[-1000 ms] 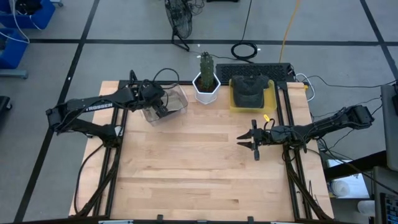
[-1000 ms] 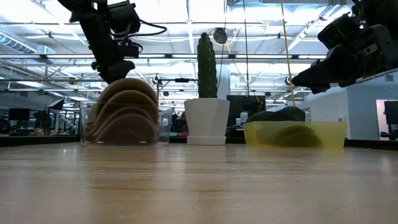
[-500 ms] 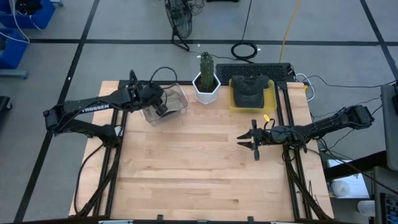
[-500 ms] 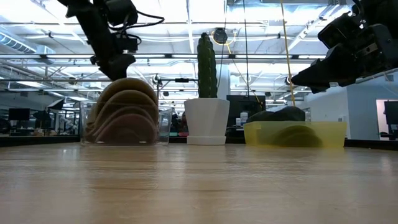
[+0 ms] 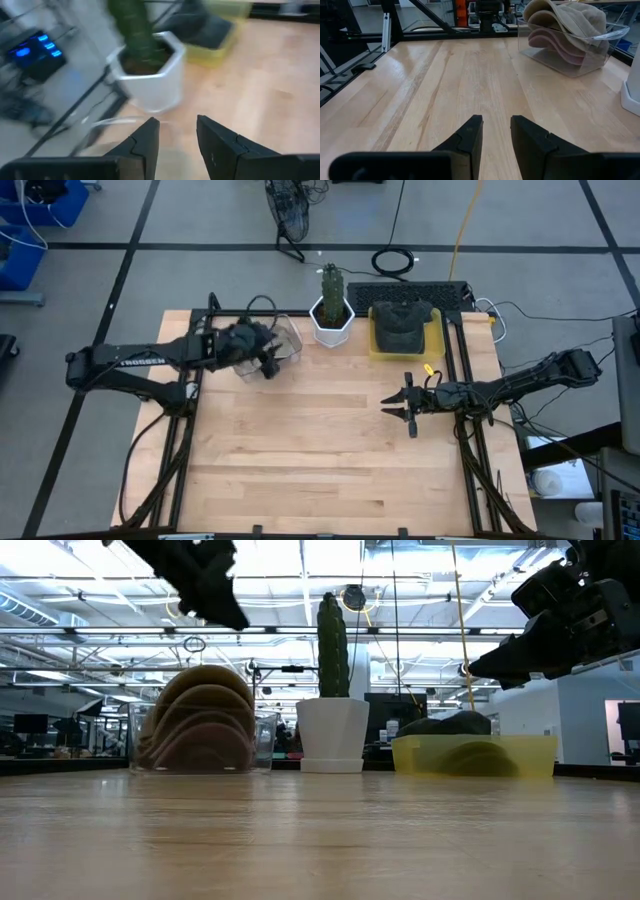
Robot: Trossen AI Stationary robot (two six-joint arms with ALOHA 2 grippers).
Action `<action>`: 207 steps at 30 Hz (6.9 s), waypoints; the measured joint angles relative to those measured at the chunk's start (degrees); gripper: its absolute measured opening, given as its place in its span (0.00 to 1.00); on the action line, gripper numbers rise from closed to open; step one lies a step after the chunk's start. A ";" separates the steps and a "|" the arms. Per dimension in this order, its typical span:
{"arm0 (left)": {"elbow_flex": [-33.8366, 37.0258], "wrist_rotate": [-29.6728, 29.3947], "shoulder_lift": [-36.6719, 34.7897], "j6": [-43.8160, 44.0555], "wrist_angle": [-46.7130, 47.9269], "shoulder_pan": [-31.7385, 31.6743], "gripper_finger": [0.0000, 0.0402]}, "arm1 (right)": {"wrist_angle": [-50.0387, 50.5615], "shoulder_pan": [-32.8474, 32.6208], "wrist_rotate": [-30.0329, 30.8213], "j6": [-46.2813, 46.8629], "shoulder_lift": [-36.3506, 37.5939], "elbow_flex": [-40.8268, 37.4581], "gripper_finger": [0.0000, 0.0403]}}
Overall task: Pick & Place hat
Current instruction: Adjust the transparent bin, then adjust the yellow bin, then return to Home Position
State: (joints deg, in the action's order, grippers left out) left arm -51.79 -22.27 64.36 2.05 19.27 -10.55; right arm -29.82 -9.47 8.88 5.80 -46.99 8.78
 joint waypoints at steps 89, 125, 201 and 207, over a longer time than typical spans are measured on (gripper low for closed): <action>2.12 -19.94 33.97 7.31 -0.18 -3.33 0.34 | -1.03 -0.02 -0.15 0.39 -0.02 0.02 0.22; 2.02 -24.27 27.81 10.76 -12.00 1.52 0.34 | -7.57 0.13 5.29 0.95 -0.08 -3.43 0.22; 2.10 3.87 -8.98 -7.51 -8.20 2.60 0.34 | 10.49 25.32 27.30 4.35 -41.28 26.91 0.08; 2.10 4.71 -9.01 -7.27 -7.23 2.65 0.34 | 12.77 21.13 24.43 3.32 -35.66 26.91 0.08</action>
State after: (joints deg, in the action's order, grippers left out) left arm -49.69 -17.56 55.35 -5.21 12.03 -7.90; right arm -17.05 11.66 33.31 9.13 -82.64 35.68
